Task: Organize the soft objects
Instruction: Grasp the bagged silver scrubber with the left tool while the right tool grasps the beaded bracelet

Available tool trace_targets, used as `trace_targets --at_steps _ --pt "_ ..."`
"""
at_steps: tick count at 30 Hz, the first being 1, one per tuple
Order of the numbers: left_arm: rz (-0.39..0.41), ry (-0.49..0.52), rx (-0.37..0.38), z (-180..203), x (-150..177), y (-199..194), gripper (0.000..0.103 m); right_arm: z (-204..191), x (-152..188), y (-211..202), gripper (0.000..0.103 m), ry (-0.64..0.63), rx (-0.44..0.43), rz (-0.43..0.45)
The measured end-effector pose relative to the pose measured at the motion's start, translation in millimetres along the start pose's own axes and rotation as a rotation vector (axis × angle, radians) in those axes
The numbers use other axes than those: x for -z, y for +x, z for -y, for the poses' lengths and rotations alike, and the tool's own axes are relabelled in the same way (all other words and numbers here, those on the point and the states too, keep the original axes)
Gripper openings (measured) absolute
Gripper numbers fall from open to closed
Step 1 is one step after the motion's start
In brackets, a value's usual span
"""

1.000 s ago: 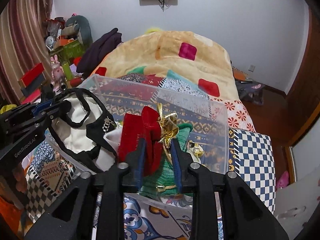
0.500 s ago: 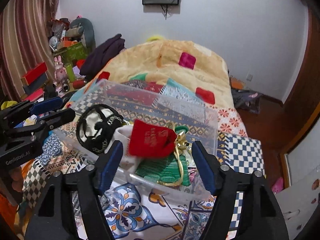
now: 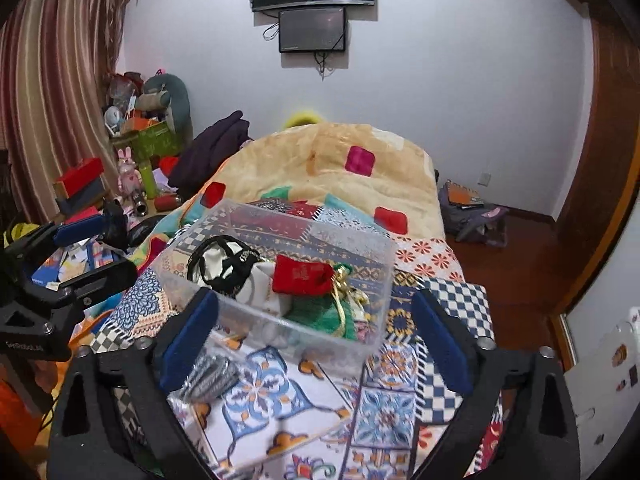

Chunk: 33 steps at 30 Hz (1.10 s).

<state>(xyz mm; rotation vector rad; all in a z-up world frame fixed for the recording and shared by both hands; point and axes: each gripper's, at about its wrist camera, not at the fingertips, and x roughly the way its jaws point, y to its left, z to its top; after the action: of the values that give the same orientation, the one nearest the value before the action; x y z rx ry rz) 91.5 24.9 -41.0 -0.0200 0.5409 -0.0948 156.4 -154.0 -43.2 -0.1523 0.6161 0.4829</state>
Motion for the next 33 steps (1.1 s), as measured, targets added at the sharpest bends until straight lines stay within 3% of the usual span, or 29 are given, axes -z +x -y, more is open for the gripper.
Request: trace_targets --at_steps 3,10,17,20,22,24,26,33 --pt "-0.026 0.029 -0.008 7.5 12.9 -1.8 0.102 5.2 16.1 -4.6 0.099 0.003 0.027 -0.032" --pt "-0.116 0.039 0.013 18.6 45.8 6.2 0.102 24.6 71.0 5.8 0.099 0.055 0.043 -0.201" --pt "-0.184 0.014 0.034 23.8 64.5 15.9 0.102 39.8 120.7 24.0 0.098 0.151 -0.009 -0.367" --pt "-0.200 0.004 0.038 24.0 67.2 18.4 0.102 39.0 130.7 26.6 0.095 0.155 -0.020 -0.392" --pt "-0.201 0.006 0.031 24.5 68.3 17.8 0.102 38.2 138.0 29.0 0.074 0.161 -0.035 -0.415" --pt "-0.201 0.005 0.028 24.8 68.5 17.4 0.102 39.5 144.7 31.4 0.060 0.169 -0.042 -0.434" --pt "-0.202 0.004 0.025 24.5 68.7 18.0 0.102 40.3 146.1 28.4 0.056 0.171 -0.036 -0.420" --pt "-0.208 0.006 0.009 21.1 70.8 22.4 0.102 43.7 141.6 25.6 0.012 0.172 -0.035 -0.389"
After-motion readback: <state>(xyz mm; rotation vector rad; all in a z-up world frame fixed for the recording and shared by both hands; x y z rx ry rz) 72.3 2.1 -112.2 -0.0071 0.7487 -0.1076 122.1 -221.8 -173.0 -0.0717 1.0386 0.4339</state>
